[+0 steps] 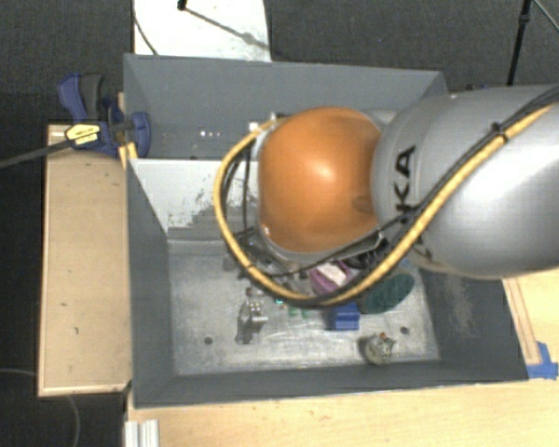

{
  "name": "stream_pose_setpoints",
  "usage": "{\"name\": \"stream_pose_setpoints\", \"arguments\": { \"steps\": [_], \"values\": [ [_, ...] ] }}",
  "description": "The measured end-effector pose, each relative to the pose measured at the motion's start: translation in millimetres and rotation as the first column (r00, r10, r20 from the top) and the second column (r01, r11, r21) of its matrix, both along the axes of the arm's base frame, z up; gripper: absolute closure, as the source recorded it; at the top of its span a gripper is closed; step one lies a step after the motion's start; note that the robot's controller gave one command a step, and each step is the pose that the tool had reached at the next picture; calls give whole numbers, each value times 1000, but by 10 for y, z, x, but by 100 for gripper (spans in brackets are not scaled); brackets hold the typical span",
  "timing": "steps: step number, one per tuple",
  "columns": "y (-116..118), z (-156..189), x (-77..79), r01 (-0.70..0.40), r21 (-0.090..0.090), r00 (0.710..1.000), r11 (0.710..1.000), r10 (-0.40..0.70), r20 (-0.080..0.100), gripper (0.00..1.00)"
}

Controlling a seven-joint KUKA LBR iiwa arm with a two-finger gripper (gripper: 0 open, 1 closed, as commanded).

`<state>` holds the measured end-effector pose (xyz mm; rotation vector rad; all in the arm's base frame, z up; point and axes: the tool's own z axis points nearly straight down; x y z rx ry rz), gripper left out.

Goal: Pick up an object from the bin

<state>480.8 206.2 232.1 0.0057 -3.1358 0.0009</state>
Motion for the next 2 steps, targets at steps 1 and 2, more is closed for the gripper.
{"name": "stream_pose_setpoints", "arguments": {
  "steps": [1,2],
  "values": [
    [-1360,-819,134,-192,-2,981,981,192,3,0],
    [-1315,-798,137,-194,1,981,981,194,7,100]
  ]
}}
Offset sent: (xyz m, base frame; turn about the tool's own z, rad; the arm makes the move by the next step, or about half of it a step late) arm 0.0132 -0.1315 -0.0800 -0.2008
